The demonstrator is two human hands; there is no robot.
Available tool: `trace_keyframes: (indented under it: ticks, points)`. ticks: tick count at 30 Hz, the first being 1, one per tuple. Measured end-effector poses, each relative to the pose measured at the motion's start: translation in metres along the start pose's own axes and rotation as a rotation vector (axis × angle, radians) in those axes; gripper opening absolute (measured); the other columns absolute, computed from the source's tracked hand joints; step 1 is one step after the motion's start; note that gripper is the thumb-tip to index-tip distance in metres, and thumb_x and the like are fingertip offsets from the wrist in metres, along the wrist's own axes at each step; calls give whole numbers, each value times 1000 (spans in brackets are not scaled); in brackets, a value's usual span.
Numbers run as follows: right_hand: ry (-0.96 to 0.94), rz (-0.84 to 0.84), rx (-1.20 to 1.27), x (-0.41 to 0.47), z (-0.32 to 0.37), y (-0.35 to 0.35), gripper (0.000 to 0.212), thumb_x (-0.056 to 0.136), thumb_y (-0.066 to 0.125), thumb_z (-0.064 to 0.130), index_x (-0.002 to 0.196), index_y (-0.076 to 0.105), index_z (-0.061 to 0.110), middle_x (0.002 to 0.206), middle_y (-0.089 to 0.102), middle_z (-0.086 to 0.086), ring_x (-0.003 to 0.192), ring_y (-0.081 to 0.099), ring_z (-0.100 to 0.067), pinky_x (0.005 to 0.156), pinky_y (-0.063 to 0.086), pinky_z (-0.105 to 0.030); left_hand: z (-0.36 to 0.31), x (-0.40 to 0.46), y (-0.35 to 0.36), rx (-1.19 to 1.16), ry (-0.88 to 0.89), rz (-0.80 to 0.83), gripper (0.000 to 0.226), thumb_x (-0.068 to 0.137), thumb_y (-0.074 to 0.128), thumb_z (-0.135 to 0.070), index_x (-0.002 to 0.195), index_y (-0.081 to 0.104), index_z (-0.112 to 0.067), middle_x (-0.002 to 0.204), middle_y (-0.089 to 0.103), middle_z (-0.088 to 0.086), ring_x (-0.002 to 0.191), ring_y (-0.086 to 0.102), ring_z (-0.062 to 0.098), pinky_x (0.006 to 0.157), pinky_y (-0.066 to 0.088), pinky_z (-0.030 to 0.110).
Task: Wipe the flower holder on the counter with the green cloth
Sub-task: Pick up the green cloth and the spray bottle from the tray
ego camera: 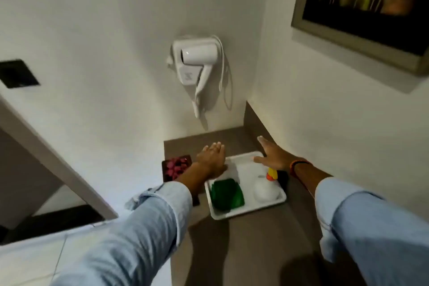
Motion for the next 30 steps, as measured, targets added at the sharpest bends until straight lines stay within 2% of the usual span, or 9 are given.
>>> trace_keyframes:
  ticks: [2,3,7,11,16,21,25,28,30]
  points:
    - [52,-4,117,-8,-23,16,94,90,69,34,158,7,14,166,13,-6,145,38,-23,92,50,-18,-16,2,47,-47,19,128,75,102,47,-42,158,15,-3,167,15,18,153,18,32,124,16,45]
    - [68,-45,175,-13,-38,27,94,89,71,25,158,8,15,165,17,-5,139,46,-22,83,52,-15,-22,2,76,-72,8,172,73,101,47,-41,157,17,-5,166,17,17,153,21,32,123,18,44]
    - [94,-297,341,-20,-76,52,94,85,74,9,157,14,18,142,41,15,125,50,-7,107,39,-29,-32,7,152,-61,15,270,73,104,42,-41,159,11,-5,168,10,15,156,12,29,126,13,45]
    - [112,-312,489,-7,-91,79,84,87,70,5,156,24,16,145,52,-5,130,51,-19,113,40,-36,-27,16,189,-42,-25,299,85,102,44,-49,159,3,-2,169,0,15,157,4,30,126,10,47]
    - [77,-461,487,17,-94,83,71,87,70,3,149,36,1,136,56,-12,119,55,-21,107,46,-39,-24,27,195,86,12,201,76,103,45,-37,158,9,1,167,11,19,155,15,33,125,15,49]
    - [27,-536,363,26,-94,88,58,90,66,2,142,42,-8,129,61,-24,115,62,-39,94,56,-53,-23,31,198,160,53,93,63,104,43,-23,156,19,4,162,26,23,151,26,36,126,16,48]
    - [87,-517,319,37,-88,88,48,91,59,-3,137,48,-4,117,63,-25,106,65,-37,96,56,-46,-22,35,204,149,89,25,54,107,31,-15,154,19,8,161,25,29,151,22,41,125,15,52]
    - [115,-548,331,39,-78,86,46,91,58,-1,137,51,1,116,66,-20,101,63,-25,86,50,-19,-24,35,201,138,96,-7,54,108,30,-14,155,15,10,162,20,31,152,20,43,125,16,52]
    - [86,-607,334,38,-62,78,36,91,58,0,127,57,-1,115,67,-18,99,63,-20,80,48,-12,-24,32,186,74,77,-76,57,107,36,-13,155,13,7,163,18,29,153,18,41,126,16,49]
Point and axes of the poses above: each hand's wrist, its own x-axis towards the middle knuckle, its own y-axis out of the palm, z = x × y, the point moved 4 cm from there along x, towards the middle knuckle
